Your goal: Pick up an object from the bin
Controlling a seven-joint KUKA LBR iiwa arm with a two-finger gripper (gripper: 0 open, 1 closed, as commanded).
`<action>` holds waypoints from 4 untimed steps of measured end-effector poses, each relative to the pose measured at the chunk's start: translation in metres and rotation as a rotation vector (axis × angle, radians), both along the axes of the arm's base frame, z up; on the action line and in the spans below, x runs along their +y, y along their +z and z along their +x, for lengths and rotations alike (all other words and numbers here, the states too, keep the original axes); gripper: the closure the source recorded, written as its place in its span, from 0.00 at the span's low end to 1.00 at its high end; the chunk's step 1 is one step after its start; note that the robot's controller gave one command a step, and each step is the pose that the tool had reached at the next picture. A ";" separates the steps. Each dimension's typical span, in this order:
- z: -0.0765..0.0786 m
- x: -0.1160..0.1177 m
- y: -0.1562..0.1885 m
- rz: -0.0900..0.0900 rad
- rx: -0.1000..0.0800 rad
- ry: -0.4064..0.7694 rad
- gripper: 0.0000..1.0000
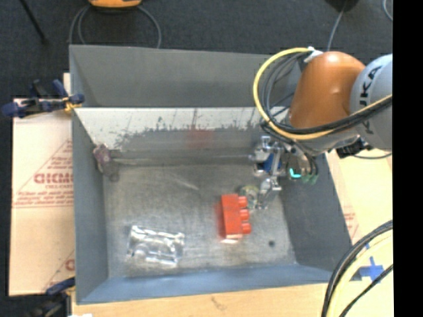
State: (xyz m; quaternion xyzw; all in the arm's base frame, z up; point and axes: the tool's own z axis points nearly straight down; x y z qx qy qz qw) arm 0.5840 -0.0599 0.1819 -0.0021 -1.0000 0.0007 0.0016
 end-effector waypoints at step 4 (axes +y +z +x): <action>-0.056 0.016 -0.104 -0.001 -0.028 0.292 1.00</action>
Offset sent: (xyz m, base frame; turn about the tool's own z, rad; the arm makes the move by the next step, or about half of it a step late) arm -0.0359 0.0243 -0.0987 -0.1090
